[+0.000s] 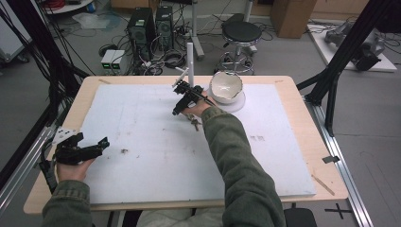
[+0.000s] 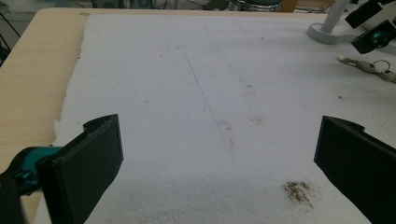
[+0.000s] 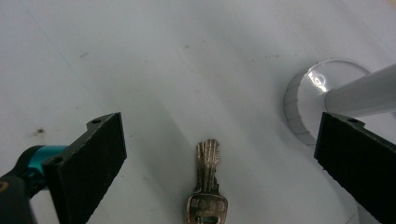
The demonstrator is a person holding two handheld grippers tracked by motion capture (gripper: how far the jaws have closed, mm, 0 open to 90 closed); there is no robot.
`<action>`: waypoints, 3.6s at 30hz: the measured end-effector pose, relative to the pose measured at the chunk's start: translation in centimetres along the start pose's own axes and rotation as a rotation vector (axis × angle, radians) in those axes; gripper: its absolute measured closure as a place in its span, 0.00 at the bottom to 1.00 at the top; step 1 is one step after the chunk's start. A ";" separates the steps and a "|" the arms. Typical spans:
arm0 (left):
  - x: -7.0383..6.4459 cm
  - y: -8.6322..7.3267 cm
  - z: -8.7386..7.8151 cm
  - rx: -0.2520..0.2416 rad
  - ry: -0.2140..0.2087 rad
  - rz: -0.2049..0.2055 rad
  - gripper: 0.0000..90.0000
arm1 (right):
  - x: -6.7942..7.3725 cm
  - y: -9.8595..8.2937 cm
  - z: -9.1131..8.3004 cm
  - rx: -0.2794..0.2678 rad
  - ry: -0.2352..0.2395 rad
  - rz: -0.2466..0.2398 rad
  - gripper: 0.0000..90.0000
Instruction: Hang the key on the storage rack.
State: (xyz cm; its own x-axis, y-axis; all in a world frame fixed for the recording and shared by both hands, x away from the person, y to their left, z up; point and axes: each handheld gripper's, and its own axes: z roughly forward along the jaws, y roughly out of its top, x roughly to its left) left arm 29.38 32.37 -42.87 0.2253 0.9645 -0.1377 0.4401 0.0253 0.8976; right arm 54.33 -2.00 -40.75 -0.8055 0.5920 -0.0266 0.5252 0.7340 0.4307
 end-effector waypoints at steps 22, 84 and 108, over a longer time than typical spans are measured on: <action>0.1 -0.1 0.0 0.008 0.018 0.009 0.02 | -0.9 -0.6 0.9 0.125 0.041 -0.024 0.62; 0.0 -0.5 0.1 0.021 0.002 0.021 0.02 | 0.4 -3.9 -9.6 -0.119 0.035 0.008 0.99; 0.1 -0.5 0.1 0.018 -0.002 0.019 0.02 | -0.1 -3.7 -15.1 -0.199 0.026 0.035 0.99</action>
State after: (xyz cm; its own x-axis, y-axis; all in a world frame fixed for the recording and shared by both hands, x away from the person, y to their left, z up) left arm 29.31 32.39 -43.34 0.2350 0.9644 -0.1216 0.4517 0.0024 0.8922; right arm 48.34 -9.74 -28.73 -0.7959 0.6053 0.0136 0.4905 0.6315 0.6006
